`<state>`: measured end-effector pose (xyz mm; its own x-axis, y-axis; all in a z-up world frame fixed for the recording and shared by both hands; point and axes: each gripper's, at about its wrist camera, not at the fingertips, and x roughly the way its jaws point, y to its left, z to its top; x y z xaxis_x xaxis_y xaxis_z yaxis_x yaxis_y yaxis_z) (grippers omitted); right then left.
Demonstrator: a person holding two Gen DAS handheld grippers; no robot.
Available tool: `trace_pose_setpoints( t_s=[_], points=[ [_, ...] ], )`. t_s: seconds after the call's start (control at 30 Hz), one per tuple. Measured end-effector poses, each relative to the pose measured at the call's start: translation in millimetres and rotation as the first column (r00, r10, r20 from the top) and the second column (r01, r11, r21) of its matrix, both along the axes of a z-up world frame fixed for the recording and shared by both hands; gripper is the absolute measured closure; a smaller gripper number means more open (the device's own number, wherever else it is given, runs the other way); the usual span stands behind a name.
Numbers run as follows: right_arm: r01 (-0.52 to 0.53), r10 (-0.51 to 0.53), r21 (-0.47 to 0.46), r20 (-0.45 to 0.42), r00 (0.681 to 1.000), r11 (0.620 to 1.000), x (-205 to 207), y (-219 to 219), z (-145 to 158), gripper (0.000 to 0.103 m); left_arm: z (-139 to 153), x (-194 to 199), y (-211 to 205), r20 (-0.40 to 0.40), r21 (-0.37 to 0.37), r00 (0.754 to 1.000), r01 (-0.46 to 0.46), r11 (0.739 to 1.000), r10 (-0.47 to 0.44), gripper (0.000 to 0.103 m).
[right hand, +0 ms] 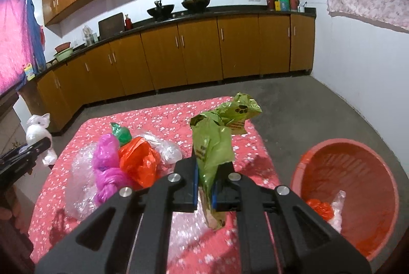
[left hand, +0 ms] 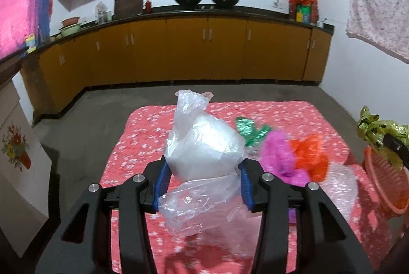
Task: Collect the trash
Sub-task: 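Carry the green bag and the white bag over the orange basket with both grippers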
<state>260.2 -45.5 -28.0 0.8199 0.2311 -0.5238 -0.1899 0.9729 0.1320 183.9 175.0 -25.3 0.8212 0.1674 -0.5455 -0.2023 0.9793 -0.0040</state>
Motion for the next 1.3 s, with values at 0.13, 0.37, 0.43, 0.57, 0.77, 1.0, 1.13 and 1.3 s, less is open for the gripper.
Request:
trace_pose_setpoints(
  t_s=[0.13, 0.37, 0.43, 0.57, 0.77, 1.0, 1.13, 1.3],
  points=[
    [0.020, -0.020, 0.014, 0.014, 1.000, 1.000, -15.8, -18.3, 8.1, 0.094, 8.9, -0.9, -24.7, 0.016, -0.001, 0.999, 0.048, 0.999, -0.048, 0.056],
    [0.079, -0.081, 0.032, 0.039, 0.996, 0.996, -37.0, -58.4, 19.2, 0.094, 20.2, 2.9, -71.0, 0.036, -0.012, 0.988, 0.150, 0.989, -0.149, 0.056],
    [0.097, -0.098, 0.036, 0.043, 0.994, 0.995, -41.5, -67.4, 20.5, 0.094, 23.1, 5.9, -82.7, 0.040, -0.015, 0.983, 0.178, 0.984, -0.178, 0.056],
    [0.140, -0.142, 0.047, 0.047, 0.989, 0.989, -50.1, -92.9, 21.5, 0.094, 28.1, 8.5, -108.7, 0.053, -0.021, 0.970, 0.239, 0.971, -0.238, 0.056],
    [0.186, -0.188, 0.042, 0.058, 0.980, 0.982, -61.4, -114.9, 21.2, 0.094, 25.9, 8.5, -142.7, 0.052, -0.044, 0.945, 0.326, 0.944, -0.324, 0.057],
    [0.249, -0.251, 0.028, 0.070, 0.965, 0.968, -72.7, -146.1, 16.6, 0.094, 25.1, 13.0, -188.4, 0.046, -0.069, 0.899, 0.437, 0.897, -0.435, 0.057],
    [0.280, -0.281, 0.034, 0.061, 0.958, 0.960, -74.6, -164.7, 10.3, 0.094, 22.9, 17.4, -215.5, 0.042, -0.080, 0.864, 0.504, 0.860, -0.502, 0.057],
    [0.318, -0.321, 0.046, 0.047, 0.946, 0.947, -73.3, -186.8, 2.2, 0.094, 17.7, 25.0, -251.9, 0.033, -0.072, 0.812, 0.584, 0.809, -0.583, 0.057]
  ],
)
